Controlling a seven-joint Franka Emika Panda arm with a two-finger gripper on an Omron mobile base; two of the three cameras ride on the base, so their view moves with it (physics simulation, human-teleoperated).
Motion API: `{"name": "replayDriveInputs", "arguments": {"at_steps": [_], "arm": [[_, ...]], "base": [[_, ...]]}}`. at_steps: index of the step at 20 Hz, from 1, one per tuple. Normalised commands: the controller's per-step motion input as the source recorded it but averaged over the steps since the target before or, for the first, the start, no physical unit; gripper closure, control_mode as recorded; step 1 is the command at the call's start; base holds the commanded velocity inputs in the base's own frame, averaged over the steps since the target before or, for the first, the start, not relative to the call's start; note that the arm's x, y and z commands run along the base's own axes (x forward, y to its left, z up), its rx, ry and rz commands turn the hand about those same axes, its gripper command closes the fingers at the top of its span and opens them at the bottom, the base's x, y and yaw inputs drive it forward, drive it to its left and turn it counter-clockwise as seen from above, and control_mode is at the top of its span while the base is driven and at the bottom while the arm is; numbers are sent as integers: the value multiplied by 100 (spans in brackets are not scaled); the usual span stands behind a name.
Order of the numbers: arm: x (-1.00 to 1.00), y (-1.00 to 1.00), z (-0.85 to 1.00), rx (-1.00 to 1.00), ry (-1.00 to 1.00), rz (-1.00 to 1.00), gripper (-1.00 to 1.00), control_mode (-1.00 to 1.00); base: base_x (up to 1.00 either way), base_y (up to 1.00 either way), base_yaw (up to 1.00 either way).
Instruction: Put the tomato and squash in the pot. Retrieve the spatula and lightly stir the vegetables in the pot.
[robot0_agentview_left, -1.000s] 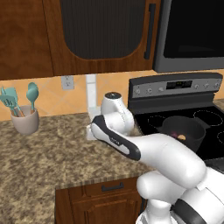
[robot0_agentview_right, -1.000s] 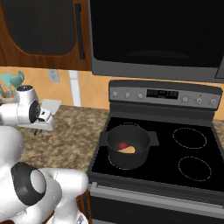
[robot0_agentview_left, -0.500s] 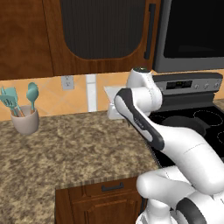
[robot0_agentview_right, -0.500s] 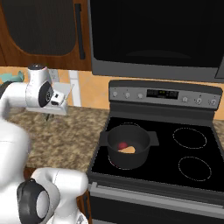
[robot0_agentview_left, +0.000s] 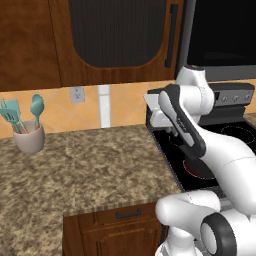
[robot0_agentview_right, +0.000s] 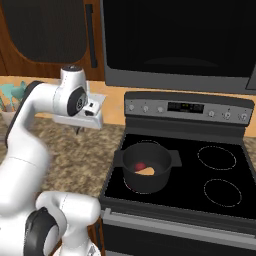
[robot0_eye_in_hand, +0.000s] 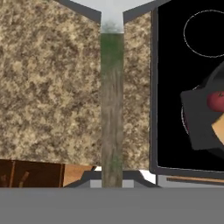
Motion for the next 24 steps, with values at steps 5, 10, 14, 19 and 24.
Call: {"name": "replayDriveInputs", "arguments": {"at_steps": [5, 10, 14, 19, 24], "arm": [[-1, -45, 0, 4, 0, 2, 100, -100], [-24, -62, -3, -8, 0, 2, 100, -100], [-26, -75, -1, -19, 0, 0, 100, -100], [1, -88, 0, -16, 0, 1, 100, -100], [16, -75, -4, -10, 0, 5, 100, -100]], "base": [[0, 0, 0], [0, 0, 0], [0, 0, 0], [0, 0, 0], [0, 0, 0]]}}
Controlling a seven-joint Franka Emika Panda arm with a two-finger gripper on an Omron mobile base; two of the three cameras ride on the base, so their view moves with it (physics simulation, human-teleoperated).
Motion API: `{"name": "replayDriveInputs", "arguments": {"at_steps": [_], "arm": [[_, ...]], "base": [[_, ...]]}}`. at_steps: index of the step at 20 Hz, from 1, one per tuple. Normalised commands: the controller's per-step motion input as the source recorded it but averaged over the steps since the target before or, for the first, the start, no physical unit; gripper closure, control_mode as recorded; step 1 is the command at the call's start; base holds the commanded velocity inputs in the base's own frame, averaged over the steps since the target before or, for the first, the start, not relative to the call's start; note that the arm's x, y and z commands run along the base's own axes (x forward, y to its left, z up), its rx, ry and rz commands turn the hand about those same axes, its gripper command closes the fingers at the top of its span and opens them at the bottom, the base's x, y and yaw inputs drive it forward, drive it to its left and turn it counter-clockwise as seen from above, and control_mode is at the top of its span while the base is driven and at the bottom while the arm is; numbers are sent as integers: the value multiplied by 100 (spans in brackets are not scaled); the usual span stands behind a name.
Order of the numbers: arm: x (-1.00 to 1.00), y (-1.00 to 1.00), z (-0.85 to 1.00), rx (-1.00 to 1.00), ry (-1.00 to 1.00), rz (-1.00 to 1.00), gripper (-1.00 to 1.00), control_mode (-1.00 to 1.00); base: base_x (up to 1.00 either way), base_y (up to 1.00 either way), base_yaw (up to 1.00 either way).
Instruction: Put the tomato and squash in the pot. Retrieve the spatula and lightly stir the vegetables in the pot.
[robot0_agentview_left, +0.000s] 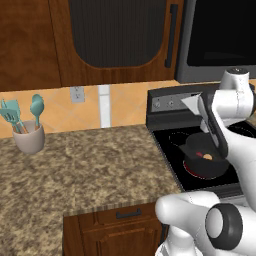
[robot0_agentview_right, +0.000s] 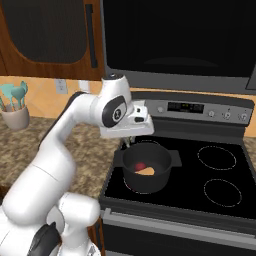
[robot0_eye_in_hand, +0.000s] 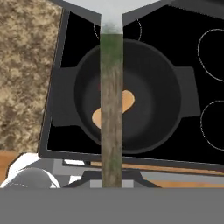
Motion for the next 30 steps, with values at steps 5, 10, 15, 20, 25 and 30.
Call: {"name": "replayDriveInputs", "arguments": {"at_steps": [5, 10, 15, 20, 25, 30], "arm": [[23, -33, -7, -5, 0, 14, 100, -100], [0, -4, 0, 0, 0, 0, 100, -100], [1, -31, -8, -2, 0, 0, 100, -100], [5, -8, 0, -11, -8, 12, 100, -100], [39, -8, 0, -31, -2, 5, 100, -100], [10, -19, 0, -34, -8, 6, 100, -100]], "base": [[0, 0, 0], [0, 0, 0], [0, 0, 0], [0, 0, 0], [0, 0, 0], [0, 0, 0]]}}
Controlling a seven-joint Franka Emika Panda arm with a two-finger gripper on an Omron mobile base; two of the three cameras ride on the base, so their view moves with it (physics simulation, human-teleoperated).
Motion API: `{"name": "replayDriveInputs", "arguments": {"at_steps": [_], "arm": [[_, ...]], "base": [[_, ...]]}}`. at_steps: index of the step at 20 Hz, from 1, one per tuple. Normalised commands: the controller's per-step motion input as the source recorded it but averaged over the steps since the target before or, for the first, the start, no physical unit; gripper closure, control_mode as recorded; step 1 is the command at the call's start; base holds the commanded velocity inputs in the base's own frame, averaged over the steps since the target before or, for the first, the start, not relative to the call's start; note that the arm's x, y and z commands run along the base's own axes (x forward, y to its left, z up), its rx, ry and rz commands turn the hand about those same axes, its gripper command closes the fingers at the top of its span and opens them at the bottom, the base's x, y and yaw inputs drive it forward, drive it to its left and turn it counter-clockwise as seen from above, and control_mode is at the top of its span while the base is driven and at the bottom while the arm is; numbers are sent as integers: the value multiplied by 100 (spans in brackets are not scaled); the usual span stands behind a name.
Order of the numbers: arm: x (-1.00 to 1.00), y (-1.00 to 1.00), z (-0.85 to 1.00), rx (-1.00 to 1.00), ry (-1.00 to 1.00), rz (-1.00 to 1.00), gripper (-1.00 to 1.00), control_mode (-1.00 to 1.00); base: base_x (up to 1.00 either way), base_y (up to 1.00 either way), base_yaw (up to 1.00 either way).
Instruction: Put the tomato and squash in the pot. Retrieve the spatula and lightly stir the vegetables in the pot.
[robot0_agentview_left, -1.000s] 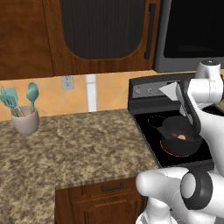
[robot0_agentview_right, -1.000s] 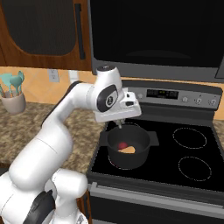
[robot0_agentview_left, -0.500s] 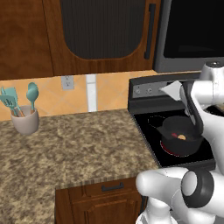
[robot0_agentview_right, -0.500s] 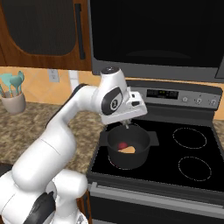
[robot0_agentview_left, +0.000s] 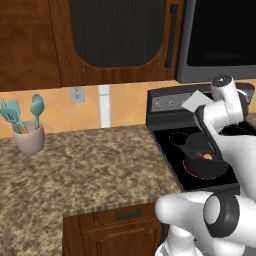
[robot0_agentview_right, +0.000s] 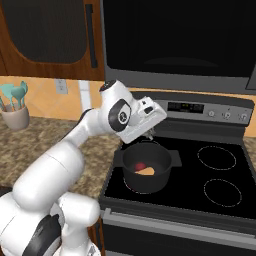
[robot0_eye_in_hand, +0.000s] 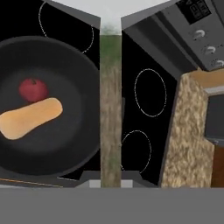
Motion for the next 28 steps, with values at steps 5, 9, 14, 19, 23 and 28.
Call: {"name": "replayDriveInputs", "arguments": {"at_steps": [5, 9, 14, 19, 23, 28], "arm": [[0, -29, 2, -33, -5, 29, 100, -100], [0, -29, 13, -27, -1, 33, 100, -100], [-7, -4, 4, -34, 1, 18, 100, -100], [-8, -20, -3, -9, -3, 6, 100, -100], [-11, -17, 5, -30, -1, 20, 100, -100], [0, 0, 7, -44, 8, 25, 100, -100]], "base": [[0, 0, 0], [0, 0, 0], [0, 0, 0], [0, 0, 0], [0, 0, 0], [0, 0, 0]]}}
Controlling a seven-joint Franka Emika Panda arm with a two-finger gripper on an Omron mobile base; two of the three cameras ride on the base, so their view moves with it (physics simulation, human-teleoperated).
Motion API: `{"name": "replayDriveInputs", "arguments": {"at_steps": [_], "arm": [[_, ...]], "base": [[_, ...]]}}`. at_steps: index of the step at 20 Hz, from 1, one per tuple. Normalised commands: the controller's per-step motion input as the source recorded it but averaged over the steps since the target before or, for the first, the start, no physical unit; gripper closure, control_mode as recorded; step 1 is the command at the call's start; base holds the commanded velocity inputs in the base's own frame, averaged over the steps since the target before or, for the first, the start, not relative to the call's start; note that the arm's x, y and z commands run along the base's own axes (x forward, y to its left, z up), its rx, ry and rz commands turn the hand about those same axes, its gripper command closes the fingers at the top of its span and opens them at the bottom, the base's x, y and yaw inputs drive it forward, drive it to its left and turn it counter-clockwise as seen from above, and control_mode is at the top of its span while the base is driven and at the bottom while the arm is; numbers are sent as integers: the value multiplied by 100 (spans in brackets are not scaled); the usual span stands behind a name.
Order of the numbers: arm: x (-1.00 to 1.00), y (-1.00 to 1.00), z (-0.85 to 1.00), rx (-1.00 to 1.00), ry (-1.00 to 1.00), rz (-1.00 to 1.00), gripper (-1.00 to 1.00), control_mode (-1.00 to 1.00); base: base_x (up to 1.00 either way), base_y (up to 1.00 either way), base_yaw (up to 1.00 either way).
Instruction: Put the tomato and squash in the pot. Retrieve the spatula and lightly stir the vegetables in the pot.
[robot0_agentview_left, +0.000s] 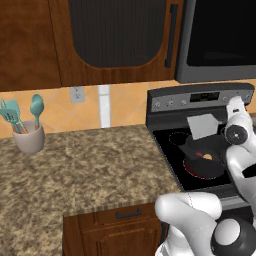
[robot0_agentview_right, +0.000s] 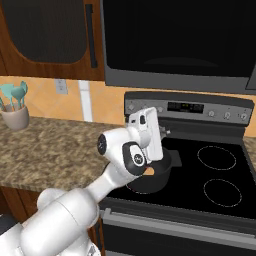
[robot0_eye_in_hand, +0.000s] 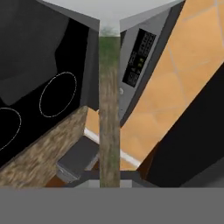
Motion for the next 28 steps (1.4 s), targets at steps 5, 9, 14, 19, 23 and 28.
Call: {"name": "replayDriveInputs", "arguments": {"at_steps": [5, 9, 14, 19, 23, 28], "arm": [[0, 0, 9, -41, 9, 25, 100, -100], [4, 0, 29, -33, 16, 9, 100, -100], [8, 9, 7, -22, 11, 0, 100, -100], [0, 14, 0, -8, 0, 0, 100, -100], [5, 41, 0, -17, 0, 4, 100, -100], [2, 32, 0, -26, 0, 2, 100, -100]], "base": [[0, 0, 0], [0, 0, 0], [0, 0, 0], [0, 0, 0], [0, 0, 0], [0, 0, 0]]}}
